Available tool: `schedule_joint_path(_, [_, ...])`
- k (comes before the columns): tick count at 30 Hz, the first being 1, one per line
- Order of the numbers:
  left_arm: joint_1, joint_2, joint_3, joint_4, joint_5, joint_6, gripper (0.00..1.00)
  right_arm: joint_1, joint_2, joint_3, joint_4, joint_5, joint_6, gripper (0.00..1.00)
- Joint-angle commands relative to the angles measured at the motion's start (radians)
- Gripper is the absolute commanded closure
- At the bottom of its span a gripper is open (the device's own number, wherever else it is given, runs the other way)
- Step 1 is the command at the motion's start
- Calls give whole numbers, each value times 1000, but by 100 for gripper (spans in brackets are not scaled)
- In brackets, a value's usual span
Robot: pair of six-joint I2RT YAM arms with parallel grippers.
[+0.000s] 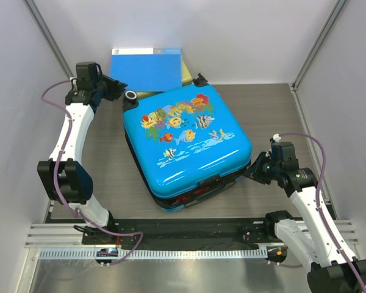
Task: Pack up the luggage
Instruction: Zip the luggage at the center of the board.
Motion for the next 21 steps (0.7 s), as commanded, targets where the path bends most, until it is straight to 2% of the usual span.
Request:
schedule_joint_path(1, [2,-2,93,-116,-36,205,69,6,30,48,52,-57,-31,99])
schedule_joint_path(2, [1,1,102,-132,-48,228,61,8,41,51,55,-54,-32,99])
schedule_joint_path(5, [1,44,153,-217,-67,318,54,8,59,54,59,-52,-43,99])
schedule_joint_path(12, [2,107,156,-291,-73,378,49,8,71,51,66,-63,-54,99])
schedule_joint_path(21, [2,141,69,-247,-21,356,42,8,53,35,58,-65,-57,99])
